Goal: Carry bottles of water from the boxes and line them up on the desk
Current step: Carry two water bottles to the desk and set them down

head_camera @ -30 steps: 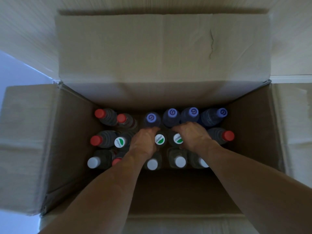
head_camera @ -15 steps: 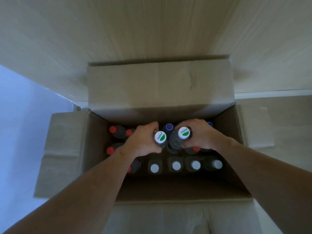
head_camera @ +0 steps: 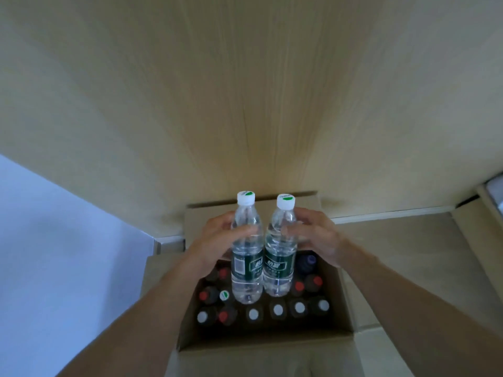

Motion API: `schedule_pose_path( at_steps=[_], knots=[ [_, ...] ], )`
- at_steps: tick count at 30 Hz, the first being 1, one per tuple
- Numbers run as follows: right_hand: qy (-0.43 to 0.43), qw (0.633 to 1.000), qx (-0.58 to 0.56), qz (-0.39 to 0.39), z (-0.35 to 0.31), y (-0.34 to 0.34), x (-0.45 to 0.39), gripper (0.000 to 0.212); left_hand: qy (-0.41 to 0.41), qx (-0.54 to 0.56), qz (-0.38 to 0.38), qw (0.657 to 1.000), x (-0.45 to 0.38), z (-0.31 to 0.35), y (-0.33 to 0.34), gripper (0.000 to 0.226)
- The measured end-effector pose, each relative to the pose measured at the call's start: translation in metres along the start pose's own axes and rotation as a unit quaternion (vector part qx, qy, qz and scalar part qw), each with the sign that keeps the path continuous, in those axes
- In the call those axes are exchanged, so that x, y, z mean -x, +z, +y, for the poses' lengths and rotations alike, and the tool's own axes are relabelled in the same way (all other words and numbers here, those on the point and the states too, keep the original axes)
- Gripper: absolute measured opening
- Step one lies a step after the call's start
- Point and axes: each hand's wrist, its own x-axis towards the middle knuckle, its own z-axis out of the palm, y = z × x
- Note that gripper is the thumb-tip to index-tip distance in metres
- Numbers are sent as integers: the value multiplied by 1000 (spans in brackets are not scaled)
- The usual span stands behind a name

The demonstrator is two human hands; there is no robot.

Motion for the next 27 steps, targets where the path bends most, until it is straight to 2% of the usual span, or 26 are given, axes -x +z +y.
schedule_pose_path(
  at_steps=[2, 4, 8, 10, 12, 14, 17, 20, 23, 27],
  knots=[
    [-3, 1000, -24, 20, -30, 6, 16, 66, 10, 22, 8, 1000, 19, 30, 4, 36],
    [-10, 998, -40, 39, -57, 8, 32, 68, 11, 36, 33, 999, 36, 56, 8, 46],
    [-22, 994, -70, 75, -103, 11, 62, 25, 10, 39, 101, 994, 60, 102, 13, 86],
    [-18, 993, -72, 92, -124, 16, 74, 18, 23, 28, 105, 994, 73, 125, 16, 92],
    [-24, 991, -79, 103, -145, 22, 87, 6, 40, 13, 98, 994, 82, 145, 19, 87],
    [-36, 990, -92, 104, -166, 26, 100, 9, 38, 53, 77, 995, 90, 165, 25, 75],
    [-50, 988, -114, 96, -192, 30, 121, 33, 6, 150, -2, 989, 104, 189, 28, 61],
    [-40, 984, -136, 111, -213, 29, 143, 41, 3, 118, -70, 991, 119, 210, 30, 52],
    [-31, 986, -110, 118, -221, 27, 164, 45, 20, 85, -112, 990, 133, 226, 32, 48],
    [-51, 988, -63, 130, -224, 29, 194, 63, 38, 94, -151, 983, 145, 234, 34, 53]
  ],
)
